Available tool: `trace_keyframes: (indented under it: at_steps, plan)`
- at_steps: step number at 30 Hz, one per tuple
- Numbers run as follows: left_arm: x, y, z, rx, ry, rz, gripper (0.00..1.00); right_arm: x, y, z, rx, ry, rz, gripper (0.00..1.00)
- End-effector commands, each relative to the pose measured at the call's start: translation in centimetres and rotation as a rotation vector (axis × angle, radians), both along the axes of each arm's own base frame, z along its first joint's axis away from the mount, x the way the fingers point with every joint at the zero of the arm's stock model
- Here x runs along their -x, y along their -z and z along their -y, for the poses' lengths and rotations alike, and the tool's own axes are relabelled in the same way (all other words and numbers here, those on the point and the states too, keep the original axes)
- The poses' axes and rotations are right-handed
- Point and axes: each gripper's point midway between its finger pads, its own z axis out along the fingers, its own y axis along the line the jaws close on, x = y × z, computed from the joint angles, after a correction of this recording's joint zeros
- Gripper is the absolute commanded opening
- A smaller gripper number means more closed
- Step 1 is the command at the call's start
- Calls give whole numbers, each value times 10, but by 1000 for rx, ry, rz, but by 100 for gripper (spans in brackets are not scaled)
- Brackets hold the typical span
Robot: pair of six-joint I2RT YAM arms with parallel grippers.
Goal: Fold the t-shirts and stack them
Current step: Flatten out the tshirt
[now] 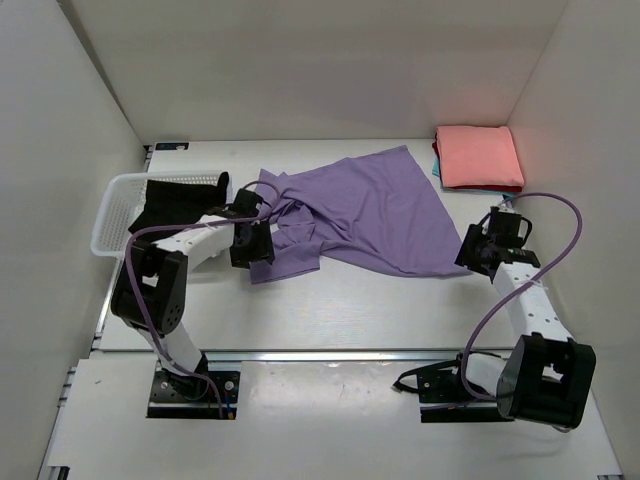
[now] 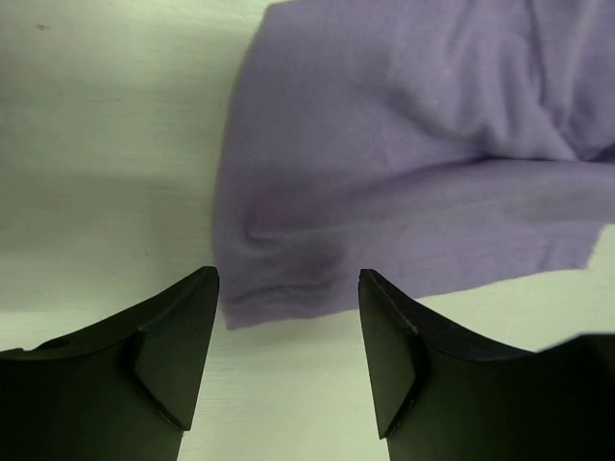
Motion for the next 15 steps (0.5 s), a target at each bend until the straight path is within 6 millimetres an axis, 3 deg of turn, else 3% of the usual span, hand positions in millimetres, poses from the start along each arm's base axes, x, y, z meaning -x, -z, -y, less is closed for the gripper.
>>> trace_keyframes:
  at_steps: [1, 6, 8, 10, 11, 12, 13, 15]
  plan:
    - [7, 16, -7, -81, 7, -43, 70, -22, -7, 15, 40, 80, 71, 50]
    - [21, 42, 4, -68, 2, -114, 71, -27, 8, 25, 3, 172, 35, 54]
    - [21, 47, 8, -61, -1, -128, 66, -26, 17, 28, 6, 196, 12, 57]
    - [19, 47, 13, -54, 17, -127, 44, -24, 24, 30, -10, 221, -1, 61]
    - [17, 47, 14, -49, 14, -127, 23, -23, 27, 33, -8, 228, -9, 63]
    - [17, 47, 14, -42, 1, -135, 8, -21, 31, 34, -16, 241, -22, 63]
    - [17, 46, 15, -23, -4, -142, 0, -23, 32, 34, -24, 244, -18, 63]
    - [16, 44, 14, -21, -5, -138, 0, -22, 40, 34, -34, 253, -43, 63]
